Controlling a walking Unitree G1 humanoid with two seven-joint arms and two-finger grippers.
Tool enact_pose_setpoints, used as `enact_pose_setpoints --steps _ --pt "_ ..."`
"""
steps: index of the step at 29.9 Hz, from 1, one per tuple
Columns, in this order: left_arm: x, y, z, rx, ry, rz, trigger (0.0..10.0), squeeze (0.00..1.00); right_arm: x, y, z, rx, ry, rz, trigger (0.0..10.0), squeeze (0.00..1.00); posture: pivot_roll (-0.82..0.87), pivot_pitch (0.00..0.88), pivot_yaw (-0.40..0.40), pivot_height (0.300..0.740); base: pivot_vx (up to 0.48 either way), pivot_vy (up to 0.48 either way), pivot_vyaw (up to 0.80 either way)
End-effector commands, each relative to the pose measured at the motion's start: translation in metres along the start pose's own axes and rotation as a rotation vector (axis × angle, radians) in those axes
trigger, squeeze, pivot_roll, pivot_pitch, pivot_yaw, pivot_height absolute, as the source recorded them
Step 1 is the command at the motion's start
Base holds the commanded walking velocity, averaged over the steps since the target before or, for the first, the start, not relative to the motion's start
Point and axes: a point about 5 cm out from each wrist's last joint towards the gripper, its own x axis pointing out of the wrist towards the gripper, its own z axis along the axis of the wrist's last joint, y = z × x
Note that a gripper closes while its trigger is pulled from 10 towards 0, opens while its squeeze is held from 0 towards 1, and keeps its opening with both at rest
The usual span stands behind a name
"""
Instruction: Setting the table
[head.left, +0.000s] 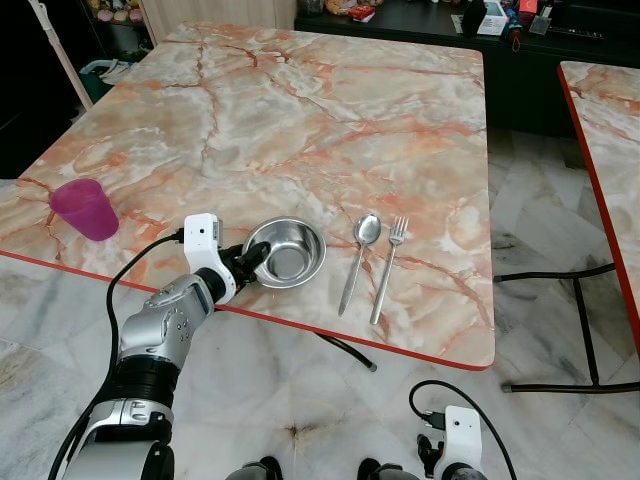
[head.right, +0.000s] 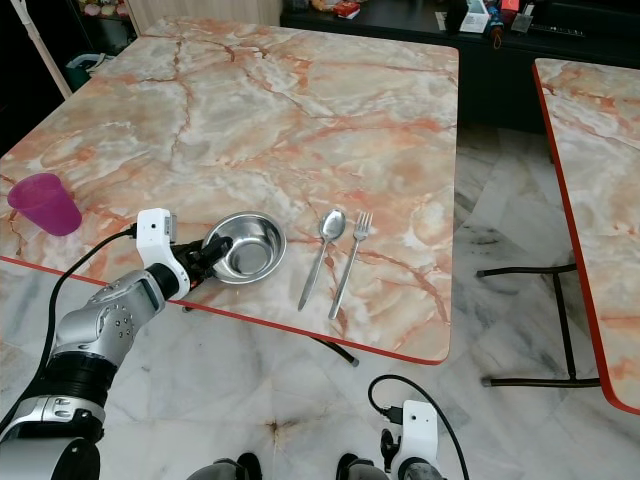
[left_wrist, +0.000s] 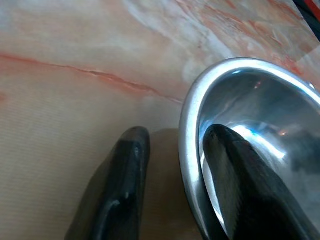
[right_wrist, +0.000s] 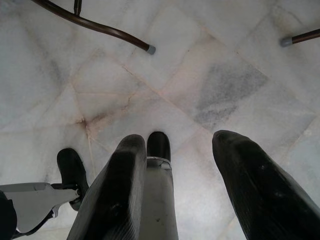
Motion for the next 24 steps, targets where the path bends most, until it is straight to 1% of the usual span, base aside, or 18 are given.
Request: enact_pose_setpoints --steps 1,3,10,14,18,19,22,24 --pt "-0.002 0.003 0.008 0.012 -0.010 -0.001 0.0 0.00 -0.001 -0.001 -0.006 0.012 0.017 -0.008 10.0 0.00 0.05 0.185 0.008 0.740 0.000 0.000 0.00" --pt "-0.004 0.006 0.010 0.013 -0.018 0.010 0.0 0.00 -0.001 -0.001 -0.006 0.013 0.016 -0.009 10.0 0.00 0.06 0.184 0.008 0.740 0.000 0.000 0.00" --pt "-0.006 0.008 0.012 0.008 -0.031 0.018 0.0 0.00 -0.001 -0.001 -0.007 0.014 0.018 -0.010 10.0 0.00 0.06 0.185 0.006 0.740 0.000 0.000 0.00" --pt "-0.007 0.008 0.014 -0.027 -0.064 0.027 0.0 0.00 -0.001 -0.001 -0.007 0.011 0.018 -0.008 10.0 0.00 0.06 0.185 0.004 0.740 0.000 0.000 0.00" --pt "-0.009 0.007 0.017 -0.077 -0.124 0.027 0.0 0.00 -0.002 -0.002 -0.007 0.010 0.019 -0.008 10.0 0.00 0.06 0.186 0.002 0.740 0.000 0.000 0.00" --pt "-0.009 0.007 0.017 -0.077 -0.124 0.027 0.0 0.00 -0.002 -0.002 -0.007 0.010 0.019 -0.008 10.0 0.00 0.06 0.186 0.002 0.740 0.000 0.000 0.00" --pt "-0.011 0.007 0.024 -0.123 -0.218 0.047 0.0 0.00 -0.002 -0.003 -0.007 0.011 0.018 -0.010 10.0 0.00 0.06 0.186 -0.004 0.740 0.000 0.000 0.00" --pt "-0.012 0.003 0.032 -0.139 -0.285 0.032 0.0 0.00 -0.002 -0.003 -0.007 0.010 0.018 -0.011 10.0 0.00 0.06 0.184 -0.007 0.740 0.000 0.000 0.00"
